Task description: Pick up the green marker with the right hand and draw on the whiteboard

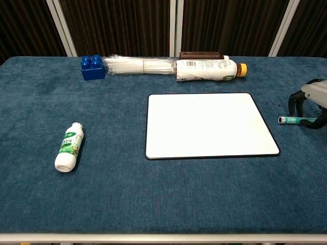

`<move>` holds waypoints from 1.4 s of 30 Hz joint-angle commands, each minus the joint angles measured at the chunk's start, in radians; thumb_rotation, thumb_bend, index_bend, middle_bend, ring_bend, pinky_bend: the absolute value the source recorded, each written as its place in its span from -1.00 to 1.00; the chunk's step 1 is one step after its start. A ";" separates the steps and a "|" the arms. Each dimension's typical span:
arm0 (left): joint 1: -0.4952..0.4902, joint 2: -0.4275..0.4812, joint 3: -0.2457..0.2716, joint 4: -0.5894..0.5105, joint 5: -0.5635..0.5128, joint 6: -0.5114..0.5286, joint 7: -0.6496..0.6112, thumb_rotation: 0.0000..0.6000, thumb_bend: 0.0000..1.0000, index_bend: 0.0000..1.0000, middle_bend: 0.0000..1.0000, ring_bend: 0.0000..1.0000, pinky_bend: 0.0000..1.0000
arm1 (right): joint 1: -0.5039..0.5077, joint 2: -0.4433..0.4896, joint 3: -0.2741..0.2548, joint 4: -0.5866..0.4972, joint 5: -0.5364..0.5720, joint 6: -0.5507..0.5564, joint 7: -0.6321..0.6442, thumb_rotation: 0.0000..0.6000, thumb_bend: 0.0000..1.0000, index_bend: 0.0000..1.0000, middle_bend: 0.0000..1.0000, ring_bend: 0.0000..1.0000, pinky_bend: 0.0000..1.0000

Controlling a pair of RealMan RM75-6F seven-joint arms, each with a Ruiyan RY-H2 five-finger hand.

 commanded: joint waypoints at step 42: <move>0.013 -0.004 0.004 0.022 0.003 0.002 -0.034 1.00 -1.00 -0.82 -1.00 -1.00 -1.00 | 0.123 0.094 0.158 -0.381 -0.025 -0.148 0.528 1.00 -0.23 0.31 0.18 -0.36 -0.77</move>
